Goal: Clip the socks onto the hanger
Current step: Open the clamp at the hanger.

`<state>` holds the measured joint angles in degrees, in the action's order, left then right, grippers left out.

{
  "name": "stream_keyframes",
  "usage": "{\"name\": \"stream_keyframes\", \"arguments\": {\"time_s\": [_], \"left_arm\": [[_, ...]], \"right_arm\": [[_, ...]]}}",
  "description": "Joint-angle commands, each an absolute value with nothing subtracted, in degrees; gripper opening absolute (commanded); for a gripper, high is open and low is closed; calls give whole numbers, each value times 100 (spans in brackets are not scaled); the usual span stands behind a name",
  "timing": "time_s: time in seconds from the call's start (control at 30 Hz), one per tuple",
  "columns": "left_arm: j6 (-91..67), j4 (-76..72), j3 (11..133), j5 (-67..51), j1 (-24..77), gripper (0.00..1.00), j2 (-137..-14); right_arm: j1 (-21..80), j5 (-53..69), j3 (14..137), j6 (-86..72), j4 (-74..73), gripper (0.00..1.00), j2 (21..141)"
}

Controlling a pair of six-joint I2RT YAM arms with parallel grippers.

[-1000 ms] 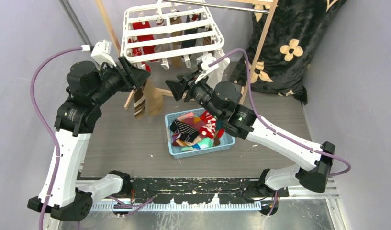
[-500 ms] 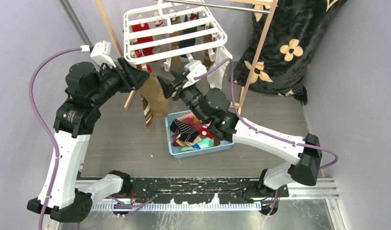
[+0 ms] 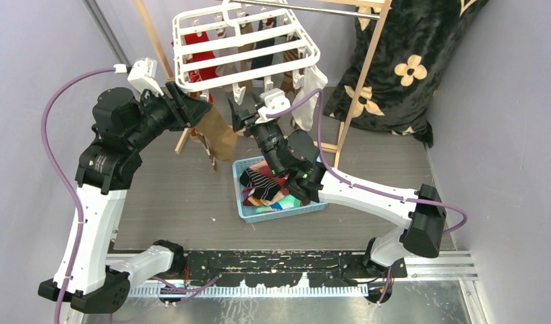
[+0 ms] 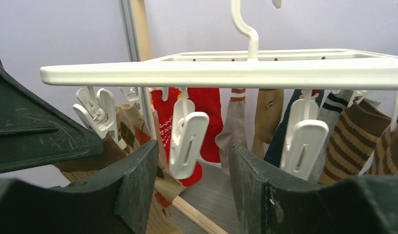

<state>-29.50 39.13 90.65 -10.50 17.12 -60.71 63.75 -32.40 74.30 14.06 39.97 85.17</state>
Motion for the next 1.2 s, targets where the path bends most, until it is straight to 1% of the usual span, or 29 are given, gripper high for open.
{"name": "stream_keyframes", "arguments": {"time_s": [0.0,0.13,0.37,0.47,0.5,0.53,0.57,0.6,0.7,0.97,1.17], "left_arm": [[-2891,3784,9199,-1054,1688,49,-5950],[-2884,3813,9228,-1051,1688,49,-5934],[-2874,3845,9252,-1053,1691,48,-5927],[-2878,3850,9272,-1055,1692,48,-5918],[-2880,3850,9272,-1060,1690,48,-5915],[-2889,3850,9272,-1063,1690,48,-5913],[-2891,3854,9266,-1066,1688,48,-5911],[-2895,3856,9257,-1067,1689,48,-5900],[-2897,3866,9238,-1072,1690,48,-5882],[-2891,3874,9220,-1055,1692,47,-5846],[-2868,3889,9220,-1033,1688,48,-5833]], "right_arm": [[6376,-3370,7483,1653,4482,60,8467],[6381,-3358,7506,1712,4500,56,8507],[6355,-3195,7449,1627,4570,43,8537],[6333,-3153,7427,1589,4592,41,8534],[6329,-3124,7422,1573,4583,44,8537],[6327,-3102,7426,1566,4561,48,8546],[6328,-3085,7437,1569,4553,55,8563],[6328,-3092,7431,1577,4571,58,8582],[6327,-3124,7411,1595,4671,58,8625],[6234,-3028,7432,1465,4761,46,8675],[6221,-2826,7225,1294,4904,23,8506]]}}
